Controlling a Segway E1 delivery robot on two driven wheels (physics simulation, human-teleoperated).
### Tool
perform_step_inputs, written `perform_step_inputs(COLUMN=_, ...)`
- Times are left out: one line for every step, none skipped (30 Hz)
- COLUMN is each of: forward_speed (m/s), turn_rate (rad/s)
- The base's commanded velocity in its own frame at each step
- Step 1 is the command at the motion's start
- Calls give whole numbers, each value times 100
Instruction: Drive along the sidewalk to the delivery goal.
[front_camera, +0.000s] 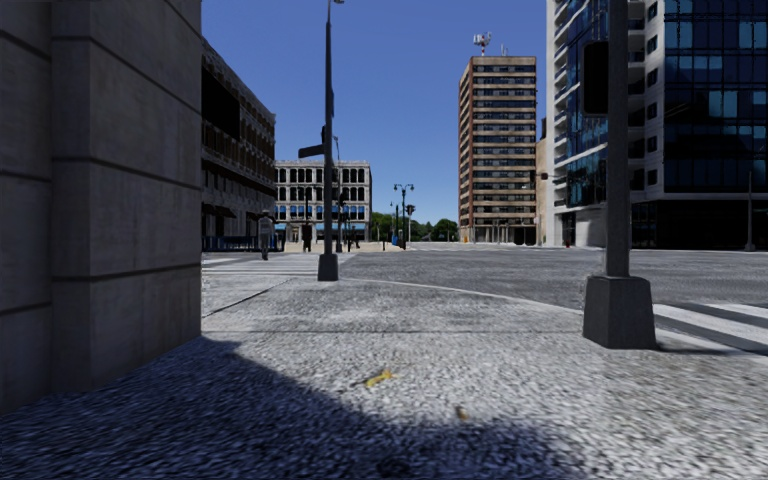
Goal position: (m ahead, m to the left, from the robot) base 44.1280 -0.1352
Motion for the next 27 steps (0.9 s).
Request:
perform_step_inputs(forward_speed=200, turn_rate=0)
perform_step_inputs(forward_speed=200, turn_rate=0)
perform_step_inputs(forward_speed=200, turn_rate=0)
perform_step_inputs(forward_speed=200, turn_rate=0)
perform_step_inputs(forward_speed=200, turn_rate=0)
perform_step_inputs(forward_speed=200, turn_rate=0)
perform_step_inputs(forward_speed=200, turn_rate=0)
perform_step_inputs(forward_speed=200, turn_rate=0)
perform_step_inputs(forward_speed=200, turn_rate=0)
perform_step_inputs(forward_speed=200, turn_rate=0)
perform_step_inputs(forward_speed=200, turn_rate=0)
perform_step_inputs(forward_speed=200, turn_rate=0)
perform_step_inputs(forward_speed=200, turn_rate=0)
perform_step_inputs(forward_speed=200, turn_rate=0)
perform_step_inputs(forward_speed=200, turn_rate=0)
perform_step_inputs(forward_speed=200, turn_rate=0)
perform_step_inputs(forward_speed=200, turn_rate=0)
perform_step_inputs(forward_speed=200, turn_rate=0)
perform_step_inputs(forward_speed=200, turn_rate=0)
perform_step_inputs(forward_speed=200, turn_rate=0)
perform_step_inputs(forward_speed=200, turn_rate=0)
perform_step_inputs(forward_speed=200, turn_rate=4)
perform_step_inputs(forward_speed=200, turn_rate=4)
perform_step_inputs(forward_speed=200, turn_rate=23)
perform_step_inputs(forward_speed=200, turn_rate=46)
perform_step_inputs(forward_speed=200, turn_rate=62)
perform_step_inputs(forward_speed=200, turn_rate=67)
